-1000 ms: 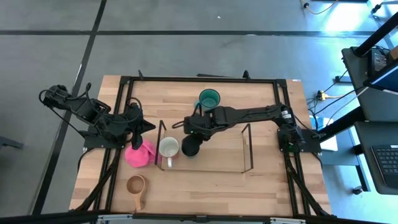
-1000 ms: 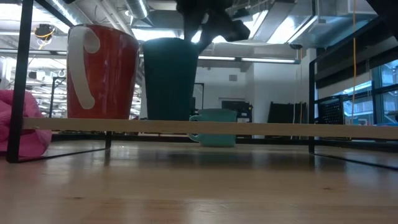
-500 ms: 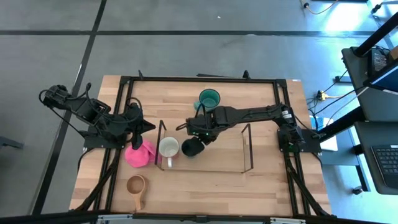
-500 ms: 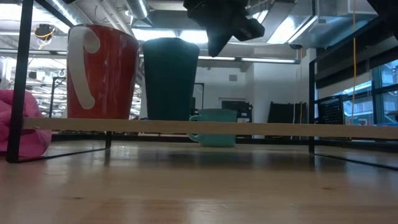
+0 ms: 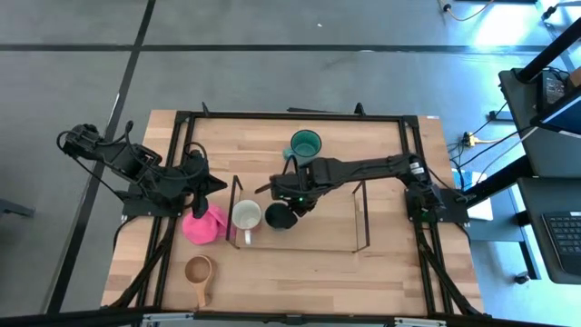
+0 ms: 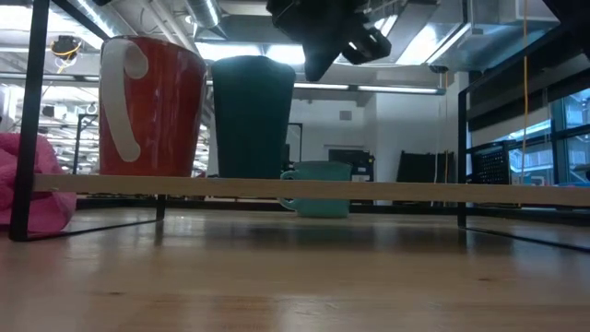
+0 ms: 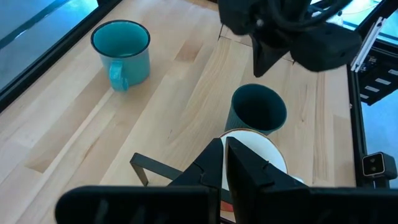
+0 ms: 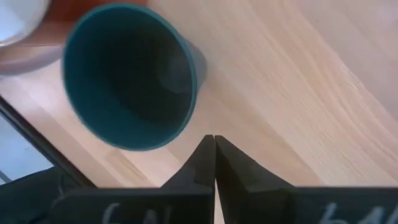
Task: Stack small to large cups/mugs on shelf
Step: Put the blue cup on the shelf, then put the blue mug on the shelf
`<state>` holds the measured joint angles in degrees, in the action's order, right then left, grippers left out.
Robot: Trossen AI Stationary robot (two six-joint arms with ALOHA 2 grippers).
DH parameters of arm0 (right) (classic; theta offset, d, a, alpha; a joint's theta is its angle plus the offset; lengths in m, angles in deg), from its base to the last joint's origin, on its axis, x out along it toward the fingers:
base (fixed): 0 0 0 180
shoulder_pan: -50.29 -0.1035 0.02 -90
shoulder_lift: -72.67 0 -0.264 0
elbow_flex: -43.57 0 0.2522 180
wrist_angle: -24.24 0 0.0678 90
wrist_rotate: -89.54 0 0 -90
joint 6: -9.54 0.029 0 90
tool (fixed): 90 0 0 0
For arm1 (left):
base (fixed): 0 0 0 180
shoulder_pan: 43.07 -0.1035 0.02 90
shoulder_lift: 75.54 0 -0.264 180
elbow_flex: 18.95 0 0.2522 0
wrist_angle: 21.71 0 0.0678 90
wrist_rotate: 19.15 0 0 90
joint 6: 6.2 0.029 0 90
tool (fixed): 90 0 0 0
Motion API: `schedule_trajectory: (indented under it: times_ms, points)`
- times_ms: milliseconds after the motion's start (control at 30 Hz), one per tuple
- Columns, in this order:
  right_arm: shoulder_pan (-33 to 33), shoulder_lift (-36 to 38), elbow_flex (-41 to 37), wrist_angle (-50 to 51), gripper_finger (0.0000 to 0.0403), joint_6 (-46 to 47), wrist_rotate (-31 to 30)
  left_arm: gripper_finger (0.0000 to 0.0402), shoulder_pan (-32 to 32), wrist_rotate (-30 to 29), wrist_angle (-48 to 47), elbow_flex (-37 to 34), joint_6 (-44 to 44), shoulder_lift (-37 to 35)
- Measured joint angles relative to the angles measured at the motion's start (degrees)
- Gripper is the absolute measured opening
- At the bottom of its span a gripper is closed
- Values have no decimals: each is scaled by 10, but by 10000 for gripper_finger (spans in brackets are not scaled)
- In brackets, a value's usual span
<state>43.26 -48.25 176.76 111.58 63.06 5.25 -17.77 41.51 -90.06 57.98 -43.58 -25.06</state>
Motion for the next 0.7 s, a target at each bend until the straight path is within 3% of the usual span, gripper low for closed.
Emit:
schedule_trajectory:
  times_ms: [467, 700]
  points:
    - [0, -24, 0, -35, 4, -11, 27, 14, 0, 0, -4, 0, -2, 0]
    - [3, -14, 1, 68, 14, 2, -68, 14, 0, 0, -4, 0, -2, 0]
